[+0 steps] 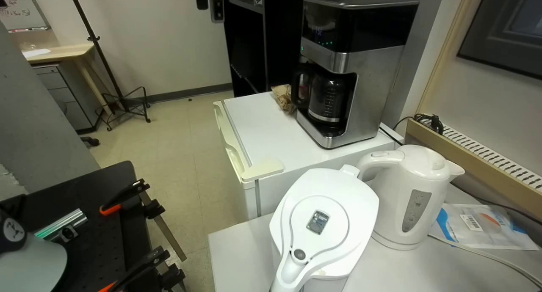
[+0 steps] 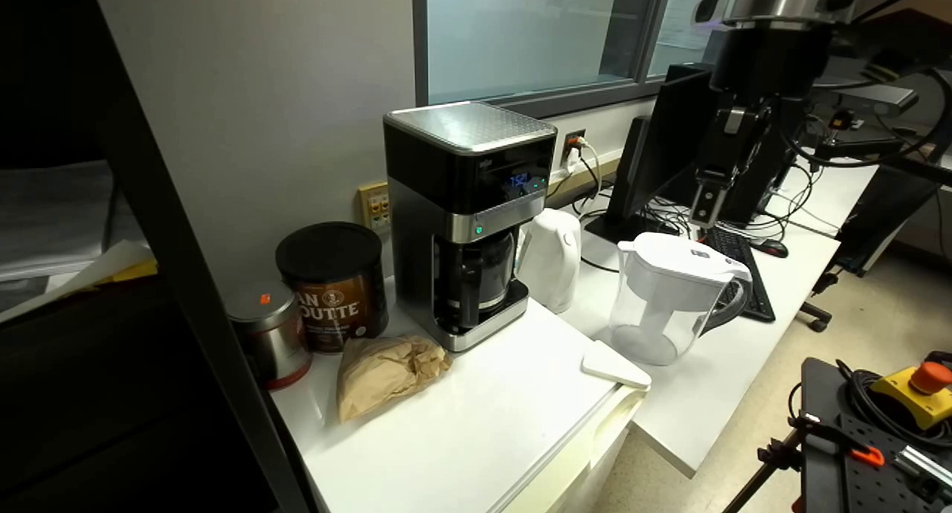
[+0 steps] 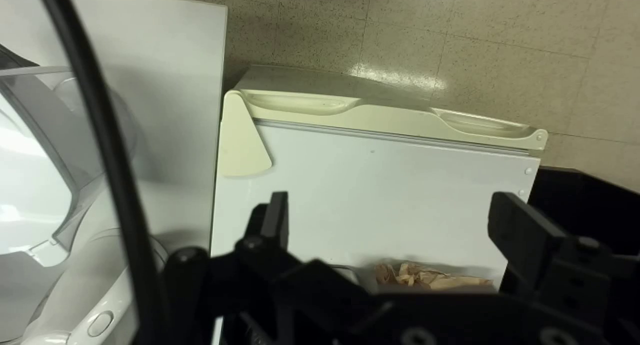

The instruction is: Press a button on the right side of the coffee machine

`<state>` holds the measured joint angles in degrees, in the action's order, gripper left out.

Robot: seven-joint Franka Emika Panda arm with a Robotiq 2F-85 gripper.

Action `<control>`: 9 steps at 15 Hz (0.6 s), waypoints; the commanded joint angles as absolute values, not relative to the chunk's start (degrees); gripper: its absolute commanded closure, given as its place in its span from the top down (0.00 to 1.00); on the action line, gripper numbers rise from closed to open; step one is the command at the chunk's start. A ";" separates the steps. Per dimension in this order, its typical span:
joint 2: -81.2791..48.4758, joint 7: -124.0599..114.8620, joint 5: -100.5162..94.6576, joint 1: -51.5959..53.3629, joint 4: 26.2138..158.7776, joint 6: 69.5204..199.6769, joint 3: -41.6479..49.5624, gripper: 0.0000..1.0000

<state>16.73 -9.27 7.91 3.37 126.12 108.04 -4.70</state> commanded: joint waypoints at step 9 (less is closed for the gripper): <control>14.52 -11.28 -8.60 3.85 134.26 126.36 -9.31 1.00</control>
<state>14.35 -9.56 -3.35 3.43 130.99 119.82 -7.78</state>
